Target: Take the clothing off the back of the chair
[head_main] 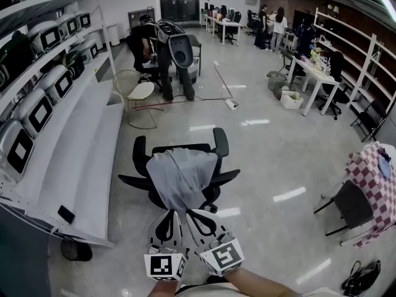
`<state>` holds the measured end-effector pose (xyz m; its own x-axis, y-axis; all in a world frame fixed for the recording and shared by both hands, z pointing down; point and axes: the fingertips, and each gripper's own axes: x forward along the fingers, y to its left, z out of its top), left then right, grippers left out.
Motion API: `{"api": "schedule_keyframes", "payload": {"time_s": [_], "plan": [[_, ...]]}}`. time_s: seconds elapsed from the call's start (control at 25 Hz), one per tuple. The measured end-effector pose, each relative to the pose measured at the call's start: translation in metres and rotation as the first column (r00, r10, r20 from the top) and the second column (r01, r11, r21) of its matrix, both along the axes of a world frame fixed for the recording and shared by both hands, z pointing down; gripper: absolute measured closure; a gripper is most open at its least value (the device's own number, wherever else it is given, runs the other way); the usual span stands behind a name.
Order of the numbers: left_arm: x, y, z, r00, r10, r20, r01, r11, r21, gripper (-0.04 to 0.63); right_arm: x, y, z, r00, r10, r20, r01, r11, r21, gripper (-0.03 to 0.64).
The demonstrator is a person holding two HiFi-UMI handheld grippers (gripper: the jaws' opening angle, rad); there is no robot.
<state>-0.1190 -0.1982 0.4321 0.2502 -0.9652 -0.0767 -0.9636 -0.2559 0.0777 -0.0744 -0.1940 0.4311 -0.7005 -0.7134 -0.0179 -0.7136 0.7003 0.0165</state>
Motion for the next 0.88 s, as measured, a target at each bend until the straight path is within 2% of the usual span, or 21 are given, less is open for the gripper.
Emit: {"api": "schedule_keyframes", "payload": {"time_s": [0.44,0.68,0.88], "plan": [[0.016,-0.033,-0.003,0.995,-0.099,0.034,0.099,0.995,0.003,0.589,0.022,-0.04,-0.004,0.995,-0.095,0.031,0.094,0.995,0.012,0.6],[0.003,-0.042,0.001,0.982,-0.186,0.044,0.186,0.982,0.0,0.589,0.029,-0.053,0.001,0.989,-0.141,0.046,0.141,0.99,0.006,0.6],[0.002,-0.049,0.001,0.981,-0.191,0.042,0.191,0.981,-0.014,0.588,0.028,-0.06,-0.001,0.989,-0.141,0.046,0.141,0.99,0.012,0.6]]}}
